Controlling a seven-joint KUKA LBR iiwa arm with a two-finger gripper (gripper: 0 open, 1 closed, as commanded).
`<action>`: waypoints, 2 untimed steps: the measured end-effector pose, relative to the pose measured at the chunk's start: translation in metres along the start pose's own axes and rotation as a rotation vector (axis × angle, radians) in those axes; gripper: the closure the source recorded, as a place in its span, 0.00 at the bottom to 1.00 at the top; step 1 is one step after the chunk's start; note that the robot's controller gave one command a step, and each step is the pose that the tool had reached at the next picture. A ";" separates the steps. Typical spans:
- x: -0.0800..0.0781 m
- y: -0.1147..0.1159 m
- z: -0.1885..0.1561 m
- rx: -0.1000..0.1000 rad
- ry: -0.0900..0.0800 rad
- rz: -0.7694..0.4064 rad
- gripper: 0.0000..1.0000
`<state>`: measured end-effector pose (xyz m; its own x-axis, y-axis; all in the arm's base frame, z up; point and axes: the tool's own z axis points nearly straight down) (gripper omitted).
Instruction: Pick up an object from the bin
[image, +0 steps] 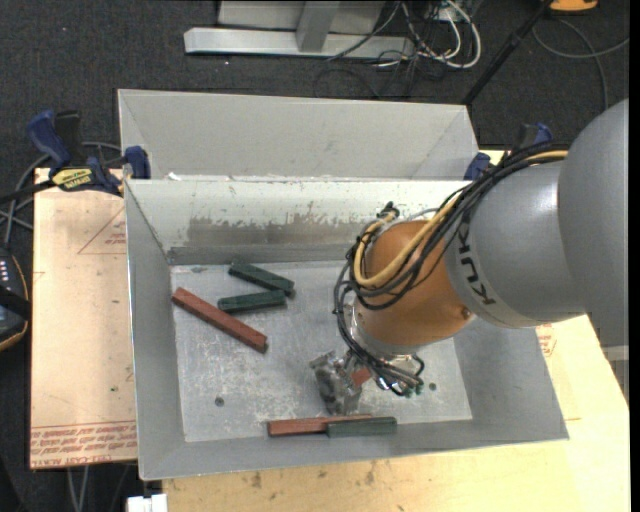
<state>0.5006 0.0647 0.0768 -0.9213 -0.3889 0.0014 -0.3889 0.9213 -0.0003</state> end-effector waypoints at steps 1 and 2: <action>0.022 -0.021 -0.030 0.000 -0.002 0.041 1.00; 0.028 -0.025 -0.165 0.002 -0.011 0.086 1.00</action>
Offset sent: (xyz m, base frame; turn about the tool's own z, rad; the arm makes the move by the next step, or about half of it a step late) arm -0.0127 -0.0267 0.0291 0.0356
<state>0.4845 0.0313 0.2423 -0.9512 -0.3083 -0.0097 -0.3083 0.9513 -0.0019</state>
